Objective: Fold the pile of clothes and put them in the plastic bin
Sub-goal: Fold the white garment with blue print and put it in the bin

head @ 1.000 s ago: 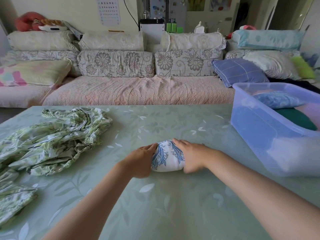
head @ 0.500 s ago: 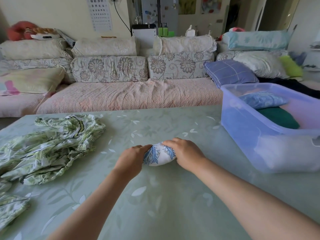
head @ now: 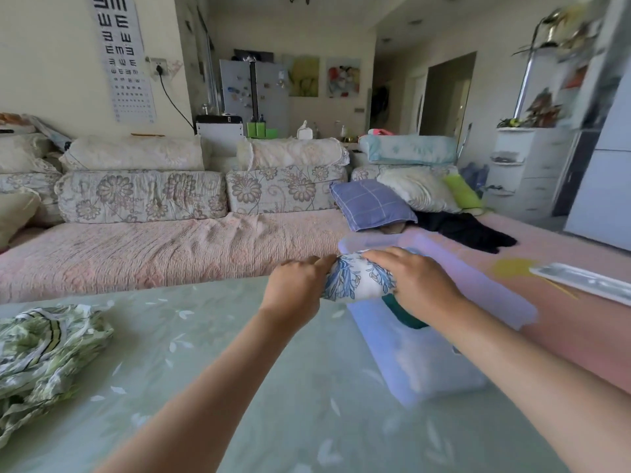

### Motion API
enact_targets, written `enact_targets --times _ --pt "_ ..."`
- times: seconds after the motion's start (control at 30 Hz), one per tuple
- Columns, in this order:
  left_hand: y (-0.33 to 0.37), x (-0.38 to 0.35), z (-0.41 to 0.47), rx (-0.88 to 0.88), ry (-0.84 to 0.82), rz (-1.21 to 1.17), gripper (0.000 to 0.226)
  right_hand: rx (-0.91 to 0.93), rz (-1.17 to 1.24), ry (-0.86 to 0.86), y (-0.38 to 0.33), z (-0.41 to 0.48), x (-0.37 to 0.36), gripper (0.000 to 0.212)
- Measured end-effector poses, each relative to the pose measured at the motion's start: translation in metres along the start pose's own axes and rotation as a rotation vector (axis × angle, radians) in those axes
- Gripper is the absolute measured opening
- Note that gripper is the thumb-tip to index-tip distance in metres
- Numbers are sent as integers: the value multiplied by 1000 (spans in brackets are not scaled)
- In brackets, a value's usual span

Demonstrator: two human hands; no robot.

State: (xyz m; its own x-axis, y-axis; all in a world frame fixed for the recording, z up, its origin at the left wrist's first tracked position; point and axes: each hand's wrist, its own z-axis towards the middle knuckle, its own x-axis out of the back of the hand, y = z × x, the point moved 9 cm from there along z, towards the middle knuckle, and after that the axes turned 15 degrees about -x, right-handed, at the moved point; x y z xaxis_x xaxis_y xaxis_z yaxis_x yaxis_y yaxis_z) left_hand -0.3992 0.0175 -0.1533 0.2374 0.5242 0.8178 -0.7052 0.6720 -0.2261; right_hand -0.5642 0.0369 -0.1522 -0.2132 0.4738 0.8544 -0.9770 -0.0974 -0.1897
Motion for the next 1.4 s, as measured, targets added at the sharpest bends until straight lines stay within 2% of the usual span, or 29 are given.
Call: enact_targets --times 0.1,0.27,0.43,0.5,0.6,0.7,0.77,0.8,0.87,0.93,1.03,1.13,1.27,1.33,1.4 --pt "29 -15 53 -42 -68 -37 62 -65 -55 20 54 11 17 82" --pt "69 -56 113 -111 -188 -29 56 -128 -111 -54 127 19 13 88" --pt "83 -113 149 -106 -321 -32 67 -156 -165 -132 170 36 -9 87" --pt "84 -131 159 -106 -405 -15 68 -134 -258 -153 174 46 -17 85" --pt "88 -165 151 -47 -654 -61 72 -87 -428 -310 173 50 -48 85" --pt "100 -195 134 -86 -873 -85 99 -97 -485 -483 180 44 -79 103" --pt "103 -201 129 -81 -926 -199 115 -163 -455 -587 189 38 -90 113" --pt "102 -198 130 -53 -921 -276 115 -215 -396 -648 192 33 -92 112" --pt "98 -192 136 30 -874 -423 100 -283 -257 -699 192 31 -91 98" --pt "93 -190 142 135 -818 -555 81 -287 -210 -657 188 40 -85 85" --pt "92 -194 145 227 -780 -639 72 -304 -260 -685 181 43 -81 99" --pt "100 -192 145 175 -798 -609 67 -321 -327 -739 177 36 -82 103" --pt "117 -185 142 11 -877 -599 37 -344 -364 -816 181 34 -69 78" --pt "130 -181 130 -53 -978 -585 38 -353 -378 -868 181 29 -66 68" --pt "137 -179 123 -109 -1004 -491 46 -370 -405 -930 179 17 -69 64"
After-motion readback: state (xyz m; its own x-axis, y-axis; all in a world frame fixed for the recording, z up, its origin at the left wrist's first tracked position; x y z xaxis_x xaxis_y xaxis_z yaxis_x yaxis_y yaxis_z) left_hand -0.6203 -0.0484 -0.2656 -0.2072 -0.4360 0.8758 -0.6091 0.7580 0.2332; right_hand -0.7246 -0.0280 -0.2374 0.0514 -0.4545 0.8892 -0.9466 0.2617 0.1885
